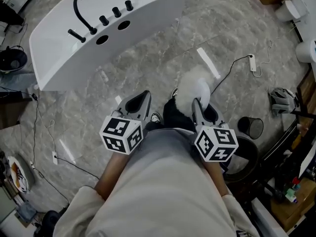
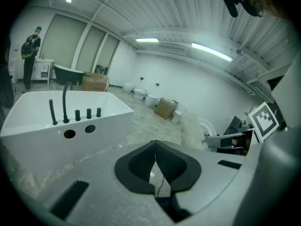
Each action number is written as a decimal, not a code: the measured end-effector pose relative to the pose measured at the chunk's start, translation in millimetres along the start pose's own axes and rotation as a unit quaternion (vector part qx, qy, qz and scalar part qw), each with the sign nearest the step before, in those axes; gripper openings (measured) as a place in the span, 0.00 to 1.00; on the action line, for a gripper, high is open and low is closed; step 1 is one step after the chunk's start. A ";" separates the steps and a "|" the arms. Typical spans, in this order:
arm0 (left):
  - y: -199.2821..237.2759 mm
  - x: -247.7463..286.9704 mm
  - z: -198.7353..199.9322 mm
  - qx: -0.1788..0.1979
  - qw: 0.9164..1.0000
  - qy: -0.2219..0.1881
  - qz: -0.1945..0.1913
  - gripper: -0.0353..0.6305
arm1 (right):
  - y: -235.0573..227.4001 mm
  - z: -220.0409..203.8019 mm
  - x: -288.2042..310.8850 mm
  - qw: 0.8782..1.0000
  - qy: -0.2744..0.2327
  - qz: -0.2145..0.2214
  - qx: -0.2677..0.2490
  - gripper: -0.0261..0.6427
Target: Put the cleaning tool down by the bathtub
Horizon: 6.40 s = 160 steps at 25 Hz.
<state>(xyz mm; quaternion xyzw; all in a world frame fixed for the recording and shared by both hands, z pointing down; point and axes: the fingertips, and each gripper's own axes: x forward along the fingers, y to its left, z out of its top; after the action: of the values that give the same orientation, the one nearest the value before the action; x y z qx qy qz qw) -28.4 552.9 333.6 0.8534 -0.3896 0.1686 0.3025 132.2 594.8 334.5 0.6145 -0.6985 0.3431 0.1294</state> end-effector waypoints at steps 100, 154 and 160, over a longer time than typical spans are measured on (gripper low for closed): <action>287.5 378.5 394.3 -0.080 0.993 -0.064 0.052 0.06 | -43.8 400.1 512.3 0.986 0.094 0.110 -0.081 0.16; 365.3 366.0 383.8 -0.208 0.954 -0.087 0.195 0.06 | -1.5 370.2 664.2 0.882 0.266 0.272 -0.278 0.16; 367.5 363.1 378.5 -0.219 0.951 -0.086 0.203 0.06 | -5.9 356.9 677.6 0.871 0.289 0.273 -0.288 0.16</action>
<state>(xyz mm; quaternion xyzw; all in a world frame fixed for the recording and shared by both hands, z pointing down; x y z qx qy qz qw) -58.4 -85.3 377.5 0.6805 -0.6062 0.0626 0.4068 80.8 -154.6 483.7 0.2084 -0.8378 0.3102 0.3981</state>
